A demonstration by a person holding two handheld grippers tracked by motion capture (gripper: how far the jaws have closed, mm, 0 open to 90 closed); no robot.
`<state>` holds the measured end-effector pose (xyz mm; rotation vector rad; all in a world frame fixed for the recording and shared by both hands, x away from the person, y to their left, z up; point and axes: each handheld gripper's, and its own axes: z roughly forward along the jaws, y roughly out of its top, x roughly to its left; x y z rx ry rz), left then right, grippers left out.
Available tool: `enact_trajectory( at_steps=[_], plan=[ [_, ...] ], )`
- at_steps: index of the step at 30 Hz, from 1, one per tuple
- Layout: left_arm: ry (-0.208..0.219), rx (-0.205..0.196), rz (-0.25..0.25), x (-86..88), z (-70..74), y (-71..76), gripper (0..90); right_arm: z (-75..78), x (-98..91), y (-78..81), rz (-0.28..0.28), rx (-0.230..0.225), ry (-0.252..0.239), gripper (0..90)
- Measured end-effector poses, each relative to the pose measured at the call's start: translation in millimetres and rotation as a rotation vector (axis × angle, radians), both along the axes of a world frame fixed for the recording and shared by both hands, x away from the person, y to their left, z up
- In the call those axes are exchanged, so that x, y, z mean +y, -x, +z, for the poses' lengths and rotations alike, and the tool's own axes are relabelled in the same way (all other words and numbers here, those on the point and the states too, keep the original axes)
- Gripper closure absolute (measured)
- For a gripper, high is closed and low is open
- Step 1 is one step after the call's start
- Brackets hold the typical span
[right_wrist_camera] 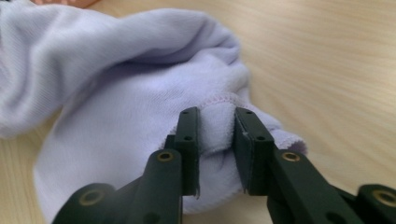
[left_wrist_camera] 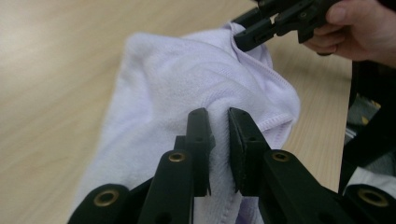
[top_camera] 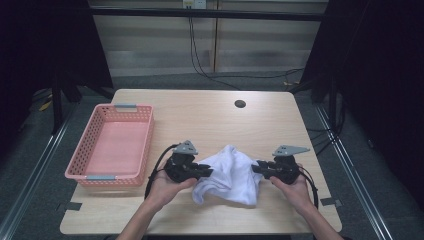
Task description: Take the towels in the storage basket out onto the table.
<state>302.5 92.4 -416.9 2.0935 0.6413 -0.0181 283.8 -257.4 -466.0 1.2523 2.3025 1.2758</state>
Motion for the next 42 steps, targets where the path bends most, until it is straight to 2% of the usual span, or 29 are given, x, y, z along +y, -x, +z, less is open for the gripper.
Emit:
enact_trajectory(
  at_steps=[2,4,5,6,8,10,12,14,16,17,19,21,24,26,27,30,32,34,37,38,39,40,42],
  plan=[
    [0.024,-0.005,0.016,9.1,7.2,0.0,79.7,8.1,-9.6,-1.9,-0.022,-0.007,-0.042,77.0],
    [0.066,0.004,0.025,16.8,14.5,0.3,80.4,19.1,-18.2,-1.7,-0.046,-0.032,-0.052,78.5],
    [0.065,-0.006,0.027,19.2,18.9,1.7,80.5,23.8,-23.5,-2.4,-0.056,-0.047,-0.061,78.9],
    [0.064,-0.023,0.035,21.0,23.3,3.7,80.6,27.8,-28.4,-3.2,-0.072,-0.061,-0.060,79.0],
    [0.112,-0.011,0.025,27.2,28.2,4.9,80.8,33.1,-39.9,-6.1,-0.126,-0.076,-0.049,79.0],
    [0.112,-0.018,0.038,32.6,27.8,6.5,81.3,33.7,-48.8,-8.8,-0.187,-0.092,0.019,79.1],
    [0.092,-0.011,0.044,35.9,20.7,7.2,82.8,27.3,-56.4,-12.1,-0.211,-0.078,0.008,79.0],
    [0.099,0.025,0.055,37.2,9.3,5.6,82.7,18.4,-56.4,-15.0,-0.214,-0.052,0.011,73.3],
    [0.091,0.036,0.058,35.1,-0.4,3.6,83.1,11.8,-49.7,-16.9,-0.174,-0.023,0.019,50.9],
    [0.090,0.046,0.061,32.3,-4.1,2.7,83.1,11.2,-45.9,-16.3,-0.160,-0.023,0.013,45.8],
    [0.078,0.060,0.043,26.3,-7.2,0.5,82.6,15.9,-38.1,-13.7,-0.137,-0.044,-0.001,39.2],
    [0.089,0.061,0.025,19.8,-6.5,-1.7,81.7,24.8,-28.5,-8.8,-0.102,-0.074,-0.022,38.8],
    [0.070,0.045,0.007,6.4,-4.0,-8.2,81.6,32.2,-5.2,-0.9,0.020,-0.079,-0.067,40.7],
    [0.076,0.047,-0.009,-3.3,-4.0,-14.8,81.8,31.5,14.6,2.2,0.102,-0.063,-0.058,41.6],
    [0.075,0.050,-0.024,-8.6,-4.2,-17.5,81.8,30.5,23.7,2.5,0.132,-0.060,-0.055,41.6],
    [0.056,0.039,-0.025,-23.0,-5.8,-22.1,81.5,30.0,45.2,-1.7,0.211,-0.052,-0.055,42.3],
    [0.054,0.036,-0.021,-27.5,-6.3,-25.1,80.0,30.9,52.8,-6.3,0.232,-0.056,-0.072,45.2],
    [0.073,0.044,-0.024,-30.5,-7.4,-28.4,79.8,28.7,57.9,-11.9,0.263,-0.044,-0.056,45.9],
    [0.070,0.040,-0.022,-33.0,-8.8,-31.9,79.1,19.3,65.2,-20.7,0.282,-0.006,-0.076,47.5],
    [0.081,0.048,-0.005,-31.9,-9.3,-36.1,78.4,16.0,68.5,-22.6,0.299,0.004,-0.071,47.5],
    [0.086,0.049,-0.001,-31.5,-9.6,-37.2,77.9,13.1,71.4,-23.8,0.292,0.001,-0.045,47.7],
    [0.087,0.051,-0.004,-30.9,-10.5,-38.4,76.6,10.8,73.1,-25.0,0.283,0.005,-0.041,54.7],
    [0.065,0.062,-0.020,-28.4,-15.0,-39.8,67.1,7.7,74.0,-28.6,0.304,0.028,-0.073,77.4]
  ],
)
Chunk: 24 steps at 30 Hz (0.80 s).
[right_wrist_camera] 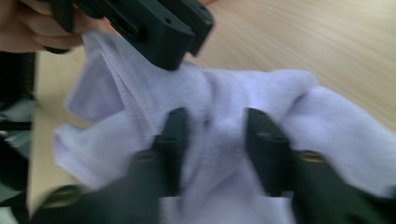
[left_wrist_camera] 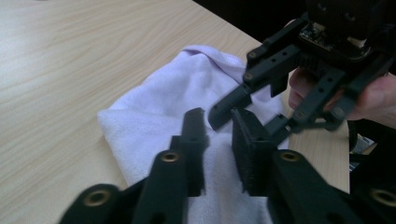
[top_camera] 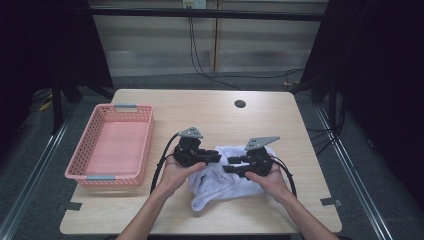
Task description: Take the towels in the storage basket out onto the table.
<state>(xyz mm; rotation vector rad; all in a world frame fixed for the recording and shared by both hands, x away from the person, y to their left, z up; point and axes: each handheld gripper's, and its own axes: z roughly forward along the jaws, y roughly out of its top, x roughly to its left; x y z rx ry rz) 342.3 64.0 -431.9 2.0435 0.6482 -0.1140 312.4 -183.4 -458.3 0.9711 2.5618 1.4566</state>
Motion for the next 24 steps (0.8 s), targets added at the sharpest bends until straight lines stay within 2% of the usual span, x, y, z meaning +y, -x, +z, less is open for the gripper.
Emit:
enact_trajectory(
  at_steps=[1,2,3,5,7,8,10,11,12,13,14,15,17,18,19,21,23,24],
  plan=[
    [-0.020,-0.014,0.020,3.2,-2.3,0.9,62.2,-0.3,1.6,-0.9,-0.009,0.006,0.022,86.6],
    [-0.022,-0.018,0.050,8.2,-4.0,2.6,59.0,-0.5,2.9,-1.3,-0.010,-0.002,0.039,87.8],
    [-0.005,-0.006,0.053,14.1,-5.1,4.6,56.3,-1.0,3.2,-2.4,-0.008,0.007,0.034,88.5],
    [0.000,-0.043,0.081,25.2,-1.4,15.1,51.6,-1.3,2.9,-5.0,-0.025,0.001,0.031,88.9],
    [0.008,-0.067,0.089,34.6,7.1,27.3,44.7,0.3,1.3,-9.2,-0.049,-0.012,0.020,89.0],
    [0.015,-0.071,0.072,38.2,11.6,33.5,44.7,1.7,0.2,-11.9,-0.069,-0.017,0.009,89.1],
    [0.016,-0.045,-0.016,43.1,16.6,45.2,50.3,4.5,-1.8,-17.4,-0.087,-0.019,-0.013,89.1],
    [0.016,-0.045,-0.048,45.4,16.4,51.3,53.8,5.7,-2.7,-19.6,-0.095,-0.022,-0.018,89.2],
    [0.014,-0.059,-0.051,47.7,14.6,57.9,58.3,6.3,-3.6,-21.7,-0.095,-0.025,-0.028,89.2],
    [0.014,-0.059,-0.051,47.7,14.6,57.9,62.8,6.4,-4.2,-23.7,-0.099,-0.025,-0.030,89.2],
    [0.014,-0.009,-0.115,50.7,6.1,65.7,65.7,6.0,-4.5,-25.7,-0.106,-0.022,-0.029,89.2],
    [-0.008,-0.005,-0.134,50.8,0.4,69.1,65.3,5.4,-4.7,-27.3,-0.111,-0.022,-0.034,89.2],
    [-0.027,0.018,-0.121,50.1,-14.1,71.9,62.3,3.5,-4.8,-30.1,-0.115,-0.017,-0.043,89.2],
    [-0.033,0.028,-0.105,48.2,-22.0,70.9,58.2,2.7,-4.4,-31.0,-0.109,-0.012,-0.048,89.2],
    [-0.059,0.034,-0.092,44.9,-28.9,69.5,52.0,1.9,-3.5,-31.4,-0.113,-0.012,-0.049,89.2],
    [-0.117,-0.008,-0.046,39.6,-37.3,66.7,45.6,0.9,-1.3,-31.5,-0.116,-0.006,-0.050,89.1],
    [-0.114,0.023,-0.059,35.4,-43.2,62.1,42.2,0.1,0.3,-31.1,-0.109,-0.003,-0.046,89.1],
    [-0.132,0.014,-0.055,32.3,-45.8,61.8,41.4,-0.2,0.9,-30.8,-0.106,-0.002,-0.045,89.1]
  ],
)
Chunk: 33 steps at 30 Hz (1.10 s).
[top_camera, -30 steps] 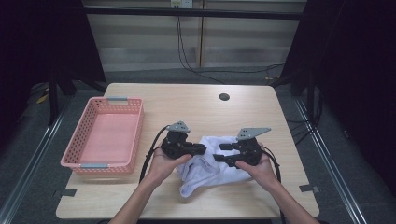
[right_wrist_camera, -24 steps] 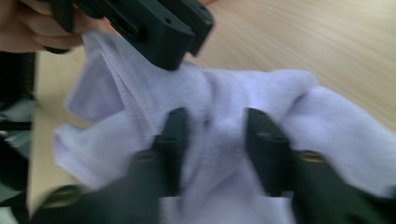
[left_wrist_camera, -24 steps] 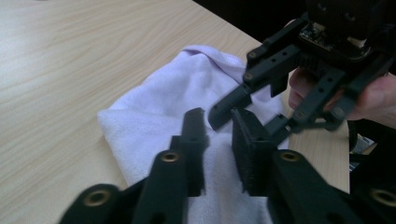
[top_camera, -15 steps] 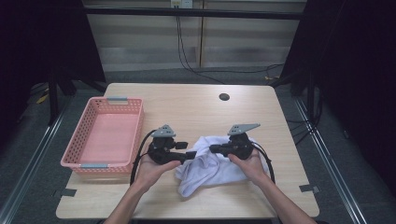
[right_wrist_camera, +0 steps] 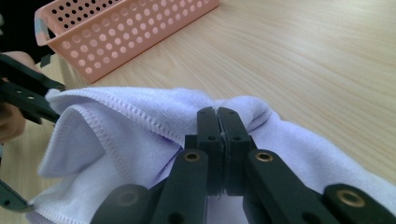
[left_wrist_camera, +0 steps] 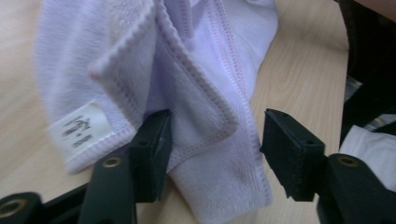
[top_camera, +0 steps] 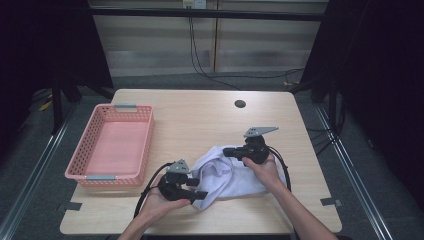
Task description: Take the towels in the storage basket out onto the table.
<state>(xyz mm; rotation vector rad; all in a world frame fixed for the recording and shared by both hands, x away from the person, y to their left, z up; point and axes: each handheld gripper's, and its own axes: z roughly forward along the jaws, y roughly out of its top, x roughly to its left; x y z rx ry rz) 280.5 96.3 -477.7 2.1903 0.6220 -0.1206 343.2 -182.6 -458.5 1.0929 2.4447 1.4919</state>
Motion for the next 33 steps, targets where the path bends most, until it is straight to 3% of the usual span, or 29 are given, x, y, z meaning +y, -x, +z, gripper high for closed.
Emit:
enact_trajectory(
  at_steps=[2,3,5,6,7,8,9,10,11,12,14,15,18,20,21,23,24,26,27,28,29,30,31,32,33],
  plan=[
    [-0.054,-0.019,-0.006,-8.7,-6.9,-1.7,42.8,-0.8,-0.4,0.4,0.009,0.006,-0.003,89.1],
    [-0.054,-0.019,-0.006,-8.7,-6.9,-1.7,49.7,-0.8,-0.4,0.4,0.009,0.006,-0.003,89.1],
    [-0.073,-0.021,0.019,-11.5,-9.5,-3.4,54.7,-2.2,-1.5,0.2,0.013,0.015,-0.005,89.2],
    [-0.076,-0.025,0.032,-11.6,-9.3,-3.9,70.9,-2.9,-2.0,0.5,0.018,0.019,-0.006,89.2],
    [-0.069,-0.035,0.043,-10.7,-8.4,-4.9,76.7,-2.7,-2.7,0.7,0.013,0.018,-0.005,89.2],
    [-0.054,-0.031,0.046,-8.4,-6.9,-6.2,76.7,-2.7,-2.7,0.7,0.013,0.018,-0.005,89.2],
    [-0.001,-0.038,0.080,0.1,0.7,-7.4,81.0,1.6,-7.3,0.3,-0.001,0.009,-0.015,89.3],
    [-0.001,-0.038,0.080,0.1,0.7,-7.4,81.0,1.6,-7.3,0.3,-0.001,0.009,-0.015,89.3],
    [0.050,-0.030,0.077,7.3,7.8,-9.0,81.0,4.0,-10.0,0.3,-0.012,0.002,-0.017,89.3],
    [0.085,-0.059,0.100,18.5,19.6,-10.4,81.0,13.1,-20.8,0.7,-0.042,-0.028,-0.031,89.6],
    [0.107,-0.073,0.123,24.7,26.0,-11.7,81.4,16.7,-24.8,1.5,-0.061,-0.048,-0.034,89.7],
    [0.169,-0.083,0.162,36.1,37.2,-14.9,81.8,25.4,-37.4,2.3,-0.097,-0.070,-0.048,89.8],
    [0.192,-0.104,0.196,42.7,46.3,-17.2,82.1,35.5,-51.9,4.3,-0.141,-0.096,-0.062,90.0],
    [0.257,-0.098,0.218,47.7,56.3,-21.1,82.1,39.3,-56.8,4.5,-0.152,-0.102,-0.074,90.0],
    [0.285,-0.110,0.232,48.6,62.9,-23.2,82.1,44.8,-62.6,5.6,-0.184,-0.119,-0.078,90.0],
    [0.317,-0.116,0.238,48.0,73.6,-27.4,82.1,54.8,-71.8,5.8,-0.211,-0.137,-0.116,90.0],
    [0.321,-0.132,0.245,47.0,78.9,-28.9,82.1,65.7,-76.6,6.0,-0.239,-0.169,-0.124,90.0],
    [0.335,-0.162,0.259,44.6,97.9,-35.8,82.1,72.8,-78.4,5.3,-0.250,-0.178,-0.134,90.0],
    [0.356,-0.192,0.271,42.4,115.3,-41.5,82.1,89.1,-80.8,2.7,-0.269,-0.212,-0.139,90.0],
    [0.356,-0.192,0.271,42.4,115.3,-41.5,82.2,98.7,-81.8,0.5,-0.275,-0.229,-0.142,90.0],
    [0.369,-0.223,0.281,40.7,137.1,-48.7,82.1,109.4,-82.9,-1.5,-0.285,-0.246,-0.148,90.0],
    [0.375,-0.235,0.290,40.1,148.1,-52.5,82.2,120.6,-83.9,-3.8,-0.297,-0.271,-0.155,90.0],
    [0.379,-0.253,0.296,39.7,158.0,-56.5,82.2,132.3,-85.2,-6.5,-0.302,-0.289,-0.163,90.0],
    [0.379,-0.253,0.296,39.7,158.0,-56.5,82.2,143.9,-86.2,-9.0,-0.313,-0.309,-0.172,90.0],
    [0.375,-0.275,0.322,39.8,167.7,-59.5,82.2,143.9,-86.2,-9.0,-0.313,-0.309,-0.172,90.0]
  ],
)
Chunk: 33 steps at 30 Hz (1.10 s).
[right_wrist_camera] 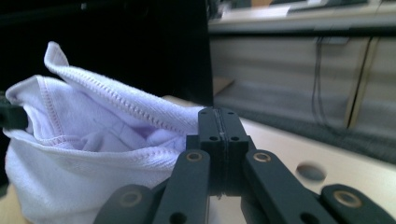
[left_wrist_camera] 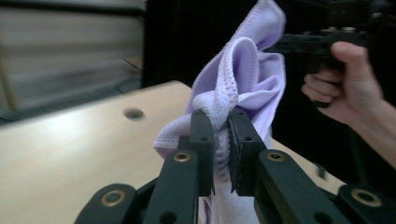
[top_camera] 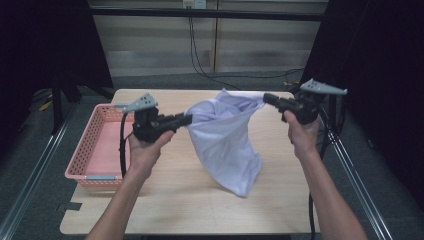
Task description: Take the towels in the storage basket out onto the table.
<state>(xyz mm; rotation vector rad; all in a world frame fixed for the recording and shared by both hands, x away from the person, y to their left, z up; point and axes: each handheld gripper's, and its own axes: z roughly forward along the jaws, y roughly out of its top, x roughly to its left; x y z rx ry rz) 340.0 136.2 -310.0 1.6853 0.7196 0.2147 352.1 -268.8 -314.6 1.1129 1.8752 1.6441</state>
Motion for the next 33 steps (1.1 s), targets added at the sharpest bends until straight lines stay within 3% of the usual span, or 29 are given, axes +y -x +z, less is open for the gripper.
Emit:
enact_trajectory(
  at_steps=[4,5,7,9,11,12,13,16,17,18,19,20,21,22,23,24,25,26,27,28,29,30,31,33],
  plan=[
    [0.058,-0.066,0.063,7.3,37.0,-11.3,82.4,47.2,-4.7,-11.7,-0.046,-0.070,-0.016,90.0],
    [0.062,-0.082,0.073,8.7,43.0,-13.3,82.4,65.0,-7.9,-17.3,-0.055,-0.097,-0.030,90.0],
    [0.058,-0.107,0.077,7.1,62.0,-20.0,82.4,81.1,-9.1,-25.3,-0.066,-0.106,-0.049,90.0],
    [0.051,-0.135,0.077,5.9,71.6,-20.8,82.4,95.8,-6.6,-31.5,-0.079,-0.123,-0.042,90.0],
    [0.067,-0.166,0.110,7.3,80.1,-19.5,82.4,110.8,-4.9,-35.3,-0.088,-0.142,-0.044,90.0],
    [0.067,-0.166,0.110,7.3,80.1,-19.5,82.3,110.8,-4.9,-35.3,-0.088,-0.142,-0.044,90.0],
    [0.089,-0.190,0.111,11.1,86.0,-15.1,82.2,123.1,-5.4,-34.9,-0.097,-0.178,-0.051,90.0],
    [0.062,-0.202,0.092,5.7,82.9,-3.3,82.3,124.7,-7.2,-30.1,-0.093,-0.193,-0.072,90.0],
    [0.031,-0.181,0.055,2.2,71.2,2.1,82.4,109.2,-9.3,-26.1,-0.099,-0.173,-0.048,90.0],
    [0.032,-0.152,0.043,0.4,61.3,3.1,82.3,100.8,-10.6,-25.4,-0.098,-0.158,-0.040,90.0],
    [0.032,-0.152,0.043,0.4,61.3,3.1,82.2,88.2,-13.4,-24.6,-0.091,-0.136,-0.023,90.0],
    [0.028,-0.079,0.019,-4.0,37.1,1.8,82.0,75.2,-16.6,-23.6,-0.092,-0.120,-0.018,90.0],
    [0.001,-0.071,0.011,-6.7,24.7,1.7,81.8,62.0,-20.0,-22.8,-0.090,-0.096,-0.020,90.0],
    [0.001,-0.071,0.011,-6.7,24.7,1.7,81.5,48.6,-22.3,-21.8,-0.093,-0.076,-0.012,90.0],
    [-0.002,-0.035,-0.014,-9.4,11.4,1.4,81.5,48.6,-22.3,-21.8,-0.093,-0.076,-0.012,90.0],
    [-0.020,0.022,-0.039,-15.2,-16.4,3.1,80.8,22.8,-26.7,-18.1,-0.093,-0.034,0.005,90.0],
    [-0.020,0.022,-0.039,-15.2,-16.4,3.1,79.7,10.0,-29.7,-16.2,-0.091,-0.015,0.009,90.0],
    [-0.046,0.054,-0.053,-19.0,-33.5,4.7,77.1,10.0,-29.7,-16.2,-0.091,-0.015,0.009,90.0],
    [-0.056,0.086,-0.057,-20.7,-47.5,5.8,77.1,-6.1,-33.5,-14.4,-0.092,0.015,0.022,90.0],
    [-0.057,0.152,-0.075,-22.2,-70.9,6.3,72.0,-30.9,-39.3,-13.1,-0.100,0.062,0.045,90.0],
    [-0.057,0.152,-0.075,-22.2,-70.9,6.3,67.3,-30.9,-39.3,-13.1,-0.100,0.062,0.045,90.0],
    [-0.076,0.204,-0.104,-22.7,-92.4,9.3,62.5,-61.6,-47.2,-13.3,-0.105,0.129,0.057,90.0],
    [-0.076,0.204,-0.104,-22.7,-92.4,9.3,59.4,-61.6,-47.2,-13.3,-0.105,0.129,0.057,90.0],
    [-0.099,0.216,-0.138,-20.0,-104.4,15.8,54.6,-94.9,-54.1,-12.2,-0.107,0.198,0.091,87.1]
  ],
)
